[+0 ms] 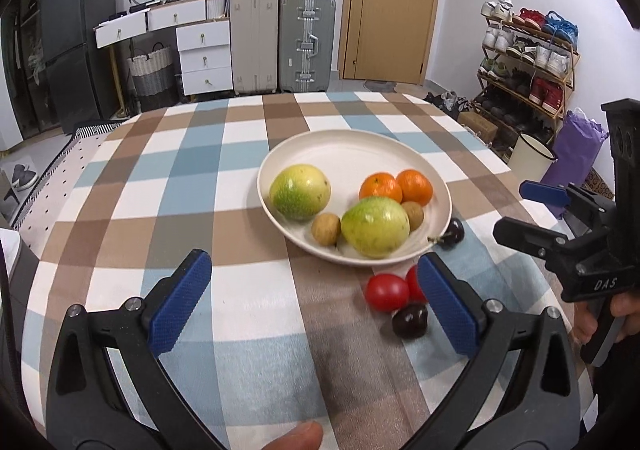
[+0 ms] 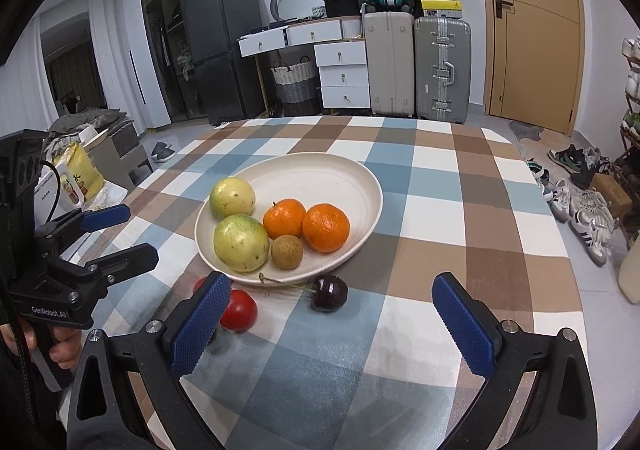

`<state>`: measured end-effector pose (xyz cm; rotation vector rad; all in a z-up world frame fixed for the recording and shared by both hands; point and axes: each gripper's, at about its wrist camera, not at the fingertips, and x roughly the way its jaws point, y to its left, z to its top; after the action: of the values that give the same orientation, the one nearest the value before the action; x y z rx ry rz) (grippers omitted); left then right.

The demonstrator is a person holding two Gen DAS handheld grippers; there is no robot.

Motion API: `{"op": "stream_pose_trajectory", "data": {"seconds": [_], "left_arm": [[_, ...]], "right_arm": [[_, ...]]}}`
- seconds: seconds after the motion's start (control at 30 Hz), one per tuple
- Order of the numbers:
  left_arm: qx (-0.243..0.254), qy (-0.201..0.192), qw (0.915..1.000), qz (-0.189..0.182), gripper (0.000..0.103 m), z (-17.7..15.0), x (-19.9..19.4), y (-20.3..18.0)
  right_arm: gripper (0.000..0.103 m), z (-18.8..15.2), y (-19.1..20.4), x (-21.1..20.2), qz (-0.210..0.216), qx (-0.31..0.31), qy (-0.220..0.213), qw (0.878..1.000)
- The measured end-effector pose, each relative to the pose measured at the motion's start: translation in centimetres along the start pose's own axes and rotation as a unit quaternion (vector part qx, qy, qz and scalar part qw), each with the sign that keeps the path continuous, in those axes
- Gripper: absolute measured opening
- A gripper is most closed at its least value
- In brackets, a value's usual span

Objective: Organize fruits
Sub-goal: 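Grasp the dark cherry with the right tool while the left tool grasps a red tomato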

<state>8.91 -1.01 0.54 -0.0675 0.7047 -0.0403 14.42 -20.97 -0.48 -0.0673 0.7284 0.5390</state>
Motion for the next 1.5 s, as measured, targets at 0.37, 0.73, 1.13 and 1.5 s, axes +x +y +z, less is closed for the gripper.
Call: {"op": "stream_pose_trajectory", "data": {"seconds": [0.37, 0.73, 1.13, 1.5], "left_arm": [[-0.012, 0.020, 0.9997, -0.007, 0.102, -1.3, 1.3, 0.0], [-0.019, 0.037, 0.9991, -0.009, 0.102, -1.7, 2.8, -0.1], [-0.015, 0.051, 0.9985, -0.011, 0.102, -2.0, 3.7, -0.2], [-0.026, 0.065, 0.9974, -0.019, 0.102, -1.7, 4.9, -0.4]], "right_arm": [[0.102, -0.9, -0.6, 1.0, -0.001, 0.014, 0.017, 1.000], [0.102, -1.2, -1.0, 3.0, 0.005, 0.039, 0.035, 0.999], [0.102, -1.2, -0.8, 4.1, 0.008, 0.025, 0.057, 0.998], [0.083, -0.9, -0.8, 5.8, -0.006, 0.005, 0.092, 0.996]]}}
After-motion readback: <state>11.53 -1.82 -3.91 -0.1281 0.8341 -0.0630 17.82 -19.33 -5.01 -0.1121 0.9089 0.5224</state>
